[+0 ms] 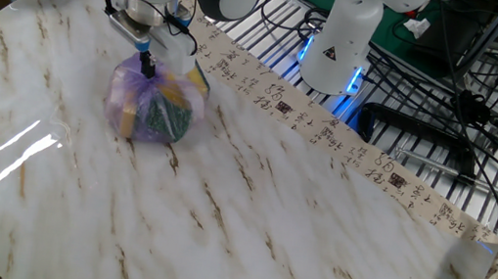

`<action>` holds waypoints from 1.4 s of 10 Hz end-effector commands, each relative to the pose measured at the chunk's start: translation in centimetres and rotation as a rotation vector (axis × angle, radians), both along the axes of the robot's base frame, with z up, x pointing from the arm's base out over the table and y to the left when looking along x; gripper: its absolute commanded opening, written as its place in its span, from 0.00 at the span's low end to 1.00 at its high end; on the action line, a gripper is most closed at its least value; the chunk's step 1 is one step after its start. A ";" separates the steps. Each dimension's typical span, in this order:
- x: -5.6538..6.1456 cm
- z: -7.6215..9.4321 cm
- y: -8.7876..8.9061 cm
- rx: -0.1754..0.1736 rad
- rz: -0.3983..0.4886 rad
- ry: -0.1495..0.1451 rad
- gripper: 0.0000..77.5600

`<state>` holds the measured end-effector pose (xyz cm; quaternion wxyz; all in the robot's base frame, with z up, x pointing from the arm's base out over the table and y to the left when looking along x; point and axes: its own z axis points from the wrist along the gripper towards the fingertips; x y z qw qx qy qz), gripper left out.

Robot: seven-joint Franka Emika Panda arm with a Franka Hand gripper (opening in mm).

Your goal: Pick up a bag of things

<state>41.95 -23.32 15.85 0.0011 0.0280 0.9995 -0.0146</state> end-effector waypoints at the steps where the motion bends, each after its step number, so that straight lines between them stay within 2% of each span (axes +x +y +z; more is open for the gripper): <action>1: -0.5 3.6 -1.2 -0.006 -0.037 0.069 0.02; 4: -0.6 4.6 -0.9 -0.009 -0.050 0.079 0.02; 8: -1.2 6.2 1.0 -0.011 -0.107 0.098 0.02; 9: -1.5 6.9 2.0 -0.011 -0.131 0.113 0.02; 10: -1.5 6.9 2.0 -0.011 -0.131 0.113 0.02; 11: -1.9 7.9 3.3 -0.012 -0.165 0.128 0.02; 14: -2.1 8.9 5.1 -0.009 -0.214 0.139 0.02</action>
